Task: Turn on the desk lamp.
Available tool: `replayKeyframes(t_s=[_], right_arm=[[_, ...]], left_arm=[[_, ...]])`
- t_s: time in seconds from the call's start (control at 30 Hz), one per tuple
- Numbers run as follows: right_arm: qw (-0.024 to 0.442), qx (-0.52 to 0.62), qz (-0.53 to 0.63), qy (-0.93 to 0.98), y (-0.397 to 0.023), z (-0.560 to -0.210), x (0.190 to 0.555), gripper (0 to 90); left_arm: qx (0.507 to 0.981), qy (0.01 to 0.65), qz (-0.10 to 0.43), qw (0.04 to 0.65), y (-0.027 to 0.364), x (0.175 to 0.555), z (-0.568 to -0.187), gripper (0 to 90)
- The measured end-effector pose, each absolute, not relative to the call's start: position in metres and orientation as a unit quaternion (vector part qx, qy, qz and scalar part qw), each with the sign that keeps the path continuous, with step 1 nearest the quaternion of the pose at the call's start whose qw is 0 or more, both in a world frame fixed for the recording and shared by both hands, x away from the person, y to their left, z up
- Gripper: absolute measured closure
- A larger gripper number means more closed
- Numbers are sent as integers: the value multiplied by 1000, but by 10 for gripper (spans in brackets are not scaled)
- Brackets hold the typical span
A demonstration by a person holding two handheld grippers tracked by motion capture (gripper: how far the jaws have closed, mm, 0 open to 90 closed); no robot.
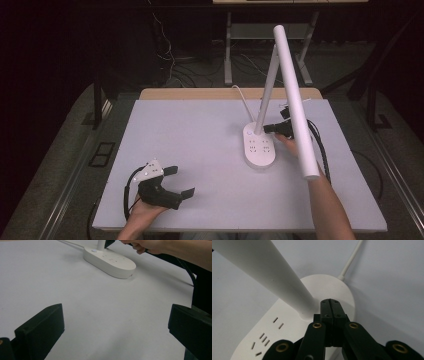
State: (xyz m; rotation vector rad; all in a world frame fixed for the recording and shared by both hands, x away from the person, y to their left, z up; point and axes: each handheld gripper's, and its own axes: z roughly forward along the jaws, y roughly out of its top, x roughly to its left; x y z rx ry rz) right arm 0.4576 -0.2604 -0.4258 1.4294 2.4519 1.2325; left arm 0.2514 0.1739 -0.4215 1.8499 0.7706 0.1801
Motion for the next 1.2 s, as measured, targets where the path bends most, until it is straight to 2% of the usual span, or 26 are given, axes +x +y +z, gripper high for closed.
replayKeyframes(t_s=[0.87, 1.2], right_arm=[[33, 457, 387, 800, -262, -420, 454, 897], [39, 457, 397, 795, -278, -398, 444, 896]], left_arm=[[776, 326, 75, 535, 175, 252, -422, 0], [776, 327, 75, 534, 174, 252, -422, 0]])
